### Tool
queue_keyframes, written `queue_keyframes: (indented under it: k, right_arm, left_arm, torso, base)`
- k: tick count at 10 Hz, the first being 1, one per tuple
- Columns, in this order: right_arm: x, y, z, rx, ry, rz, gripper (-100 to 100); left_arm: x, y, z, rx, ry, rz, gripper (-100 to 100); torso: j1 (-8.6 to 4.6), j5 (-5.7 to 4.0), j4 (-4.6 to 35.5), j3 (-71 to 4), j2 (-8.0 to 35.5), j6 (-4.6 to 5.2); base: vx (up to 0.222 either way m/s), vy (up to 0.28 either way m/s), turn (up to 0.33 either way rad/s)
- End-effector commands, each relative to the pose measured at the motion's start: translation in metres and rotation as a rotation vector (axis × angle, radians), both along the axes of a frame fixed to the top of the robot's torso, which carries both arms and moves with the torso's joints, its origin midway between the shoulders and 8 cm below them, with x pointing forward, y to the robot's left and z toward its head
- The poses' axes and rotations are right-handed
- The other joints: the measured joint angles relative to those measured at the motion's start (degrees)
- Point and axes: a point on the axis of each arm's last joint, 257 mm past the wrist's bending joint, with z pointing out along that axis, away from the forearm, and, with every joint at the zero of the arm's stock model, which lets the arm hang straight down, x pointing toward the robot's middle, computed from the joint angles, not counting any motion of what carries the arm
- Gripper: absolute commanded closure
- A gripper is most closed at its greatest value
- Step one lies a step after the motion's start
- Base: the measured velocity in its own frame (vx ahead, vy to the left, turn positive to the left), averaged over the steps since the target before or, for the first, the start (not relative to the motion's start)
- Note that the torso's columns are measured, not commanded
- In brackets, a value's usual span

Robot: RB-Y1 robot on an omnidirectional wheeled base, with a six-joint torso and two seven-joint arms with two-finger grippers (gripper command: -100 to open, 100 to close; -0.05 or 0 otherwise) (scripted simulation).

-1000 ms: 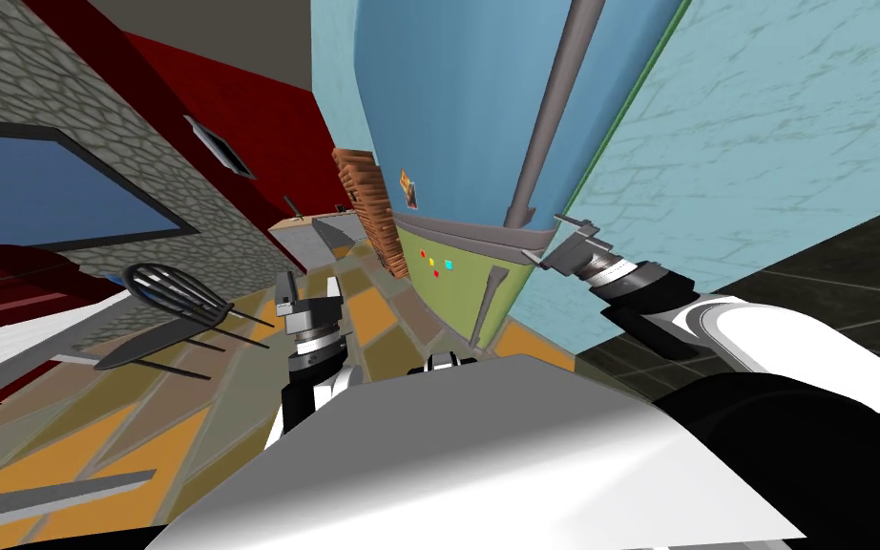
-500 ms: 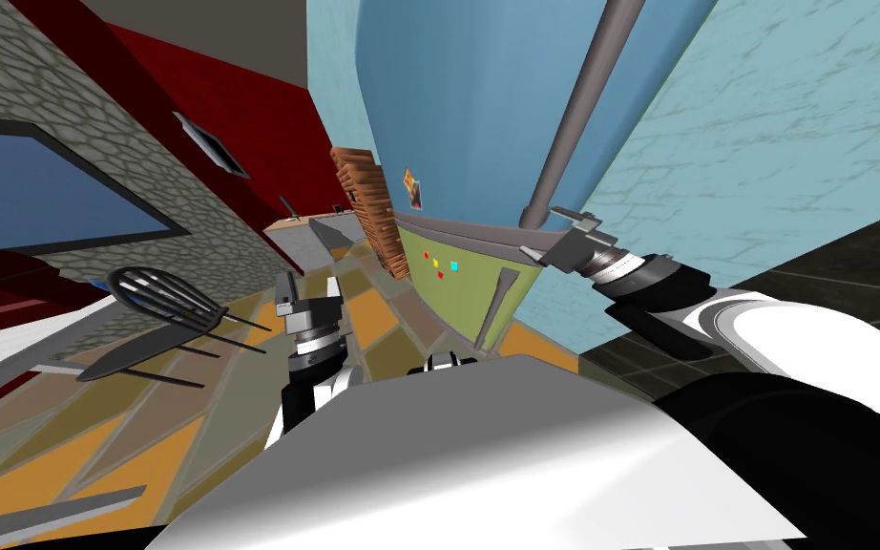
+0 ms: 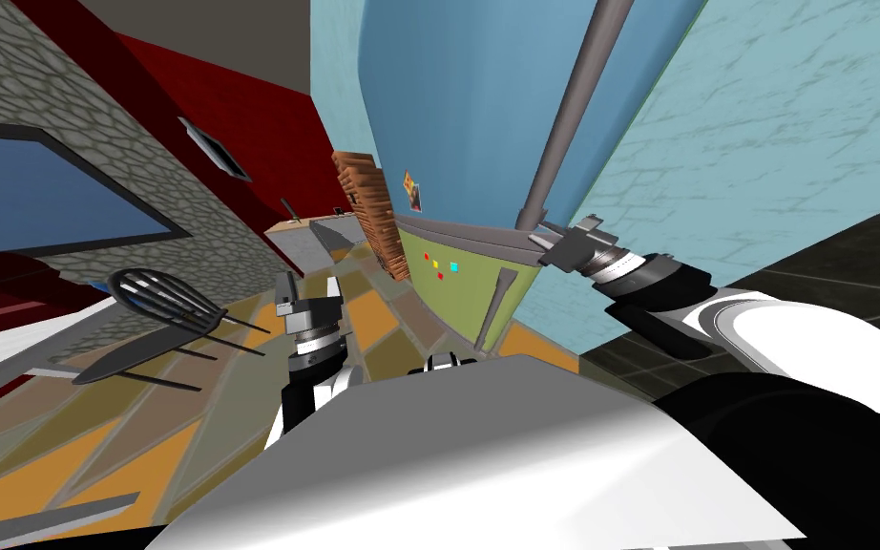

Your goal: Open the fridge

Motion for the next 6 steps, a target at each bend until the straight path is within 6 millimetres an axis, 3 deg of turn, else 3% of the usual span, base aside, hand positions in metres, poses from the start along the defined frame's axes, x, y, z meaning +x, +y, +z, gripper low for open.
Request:
queue_keyframes:
  k: [1,3,6]
  right_arm:
    - [0.005,-0.012,-0.003,0.017,0.015,-0.018,-100]
    - [0.01,-0.023,-0.004,0.046,0.04,-0.019,-100]
    - [0.01,-0.016,0.003,0.051,0.067,0.022,-100]
  left_arm:
    - [0.0,0.0,0.0,0.0,0.0,0.0,0]
    - [0.0,0.0,0.0,0.0,0.0,0.0,0]
    - [0.0,0.0,0.0,0.0,0.0,0.0,0]
  torso:
    - [0.12,0.04,0.04,-0.05,-0.1,0.1]
    - [0.15,0.1,0.19,0.07,0.12,0.18]
    - [0.05,0.07,0.29,0.23,0.38,0.19]
  base:
    - [-0.011,-0.014,-0.013]
    - [0.018,-0.029,-0.014]
    - [0.029,-0.048,-0.022]
